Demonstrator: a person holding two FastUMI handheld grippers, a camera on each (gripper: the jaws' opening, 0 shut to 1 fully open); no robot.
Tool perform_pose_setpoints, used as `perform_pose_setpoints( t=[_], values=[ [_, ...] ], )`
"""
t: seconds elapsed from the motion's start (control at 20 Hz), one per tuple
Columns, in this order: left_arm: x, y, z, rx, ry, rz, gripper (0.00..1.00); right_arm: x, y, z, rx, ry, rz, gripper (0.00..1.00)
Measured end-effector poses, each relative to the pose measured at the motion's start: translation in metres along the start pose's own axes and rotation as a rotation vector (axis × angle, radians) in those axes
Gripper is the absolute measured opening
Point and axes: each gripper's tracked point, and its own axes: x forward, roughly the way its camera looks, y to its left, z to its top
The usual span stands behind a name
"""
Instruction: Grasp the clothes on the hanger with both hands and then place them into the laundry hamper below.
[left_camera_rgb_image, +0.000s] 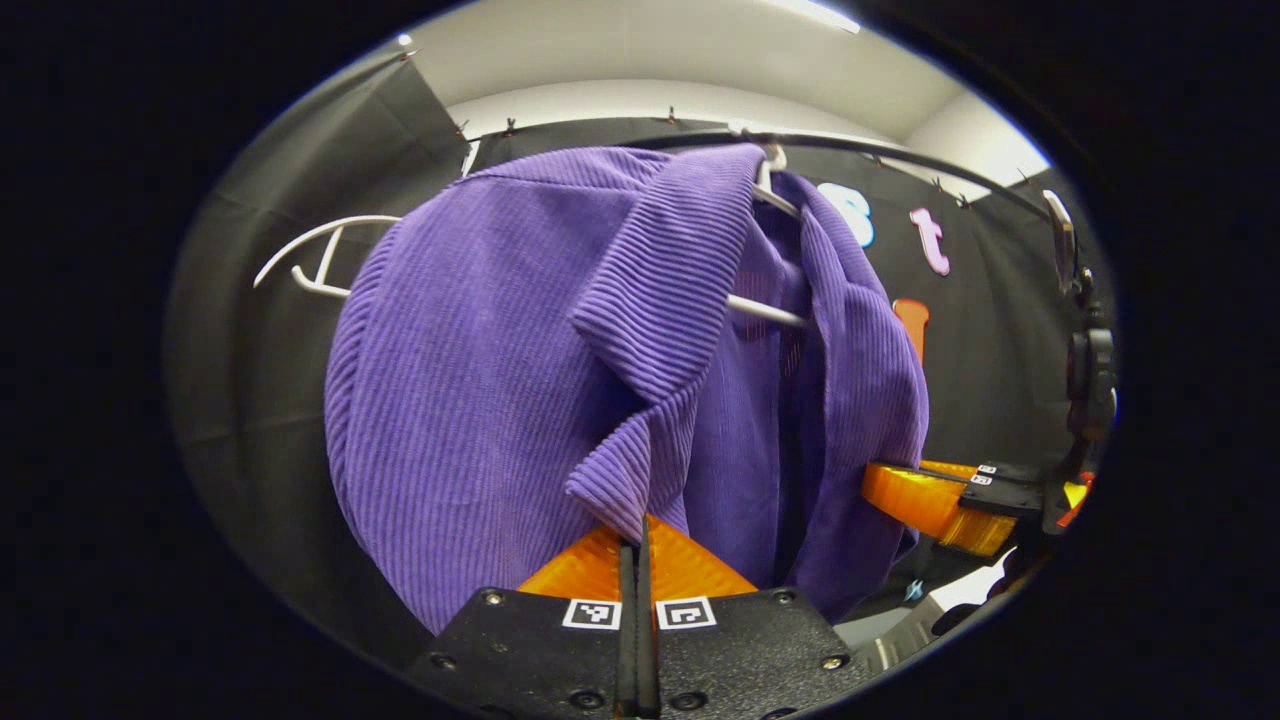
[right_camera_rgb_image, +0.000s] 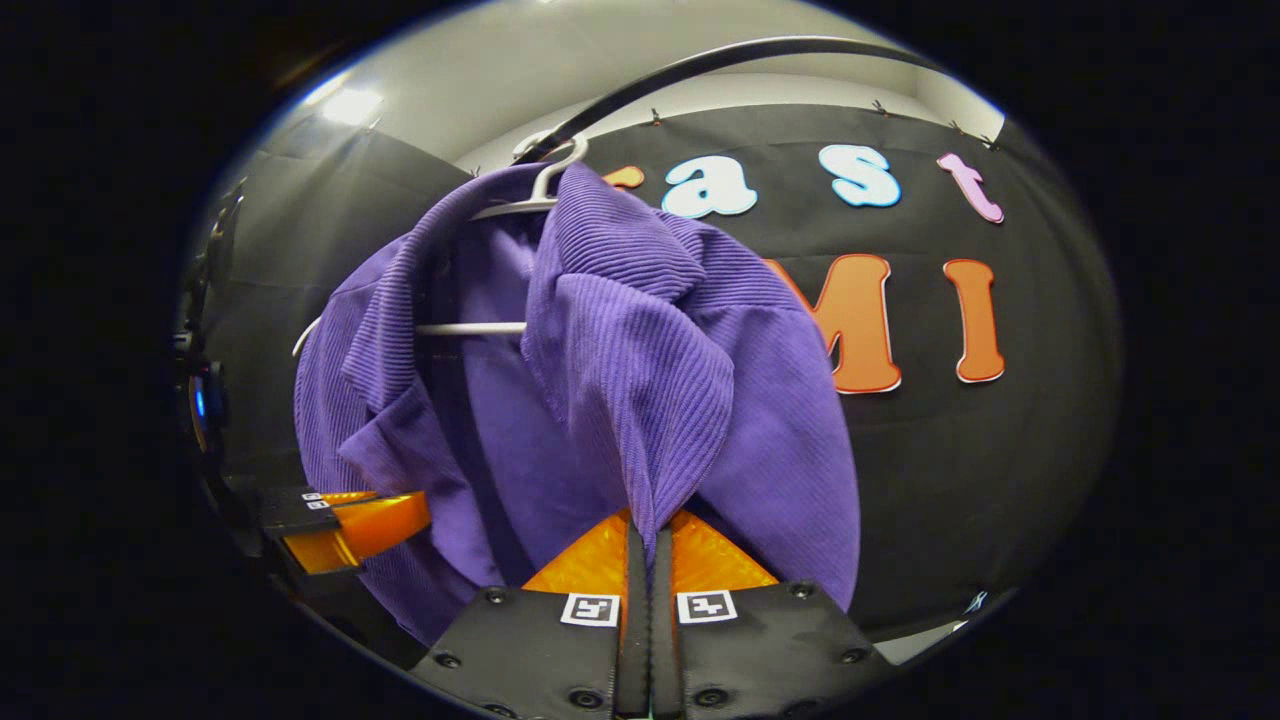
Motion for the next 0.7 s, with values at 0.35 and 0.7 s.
perform_pose_setpoints(
  t=[0.35,0.7],
  values=[
    [-0.037,0.044,0.046,0.06,-0.071,0.05,0.0,-0.015,-0.061,0.06,0.062,-0.085,-0.068,0.08],
    [-0.064,0.072,0.09,0.025,-0.15,0.068,0.0,-0.003,-0.093,0.092,0.102,-0.076,-0.074,0.08]
  ],
)
